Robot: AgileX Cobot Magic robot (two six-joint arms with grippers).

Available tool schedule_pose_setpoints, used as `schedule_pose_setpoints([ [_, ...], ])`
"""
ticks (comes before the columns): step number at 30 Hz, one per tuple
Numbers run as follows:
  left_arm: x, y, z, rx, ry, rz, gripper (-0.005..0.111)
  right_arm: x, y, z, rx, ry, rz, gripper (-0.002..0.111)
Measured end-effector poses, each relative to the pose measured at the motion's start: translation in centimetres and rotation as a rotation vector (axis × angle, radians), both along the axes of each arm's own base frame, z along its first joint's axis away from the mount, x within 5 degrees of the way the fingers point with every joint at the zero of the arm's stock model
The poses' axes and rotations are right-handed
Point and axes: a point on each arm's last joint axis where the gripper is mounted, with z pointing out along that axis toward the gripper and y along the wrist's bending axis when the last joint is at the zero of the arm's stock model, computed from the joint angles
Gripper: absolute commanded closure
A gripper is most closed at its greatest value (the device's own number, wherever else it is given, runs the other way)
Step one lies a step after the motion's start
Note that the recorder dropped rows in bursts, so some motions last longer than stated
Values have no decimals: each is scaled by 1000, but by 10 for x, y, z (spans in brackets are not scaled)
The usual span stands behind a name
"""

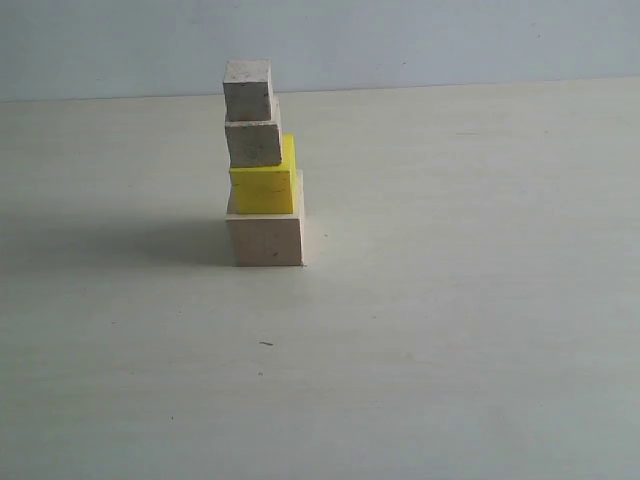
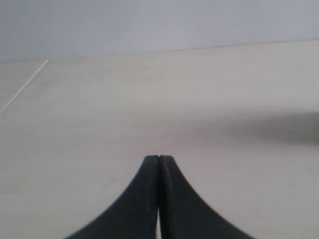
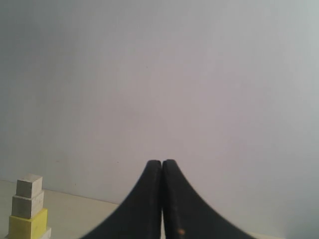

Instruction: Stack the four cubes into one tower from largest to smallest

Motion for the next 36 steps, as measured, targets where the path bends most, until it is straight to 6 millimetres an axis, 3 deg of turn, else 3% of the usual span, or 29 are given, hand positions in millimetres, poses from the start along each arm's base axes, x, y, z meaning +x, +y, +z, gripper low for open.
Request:
schedule_pose_setpoints([
  [5,0,4,0,129,8,11,107,0,0,0,0,0,0,108],
  [13,0,-1,0,-16,-1,-1,107,0,0,0,0,0,0,108],
  [18,0,4,0,131,8,3,107,0,0,0,0,0,0,108],
  [22,0,4,0,148,10,3,107,0,0,0,0,0,0,108],
  [30,0,2,0,81,5,4,107,0,0,0,0,0,0,108],
  [36,0,2,0,-75,-7,39,107,0,0,0,0,0,0,108],
])
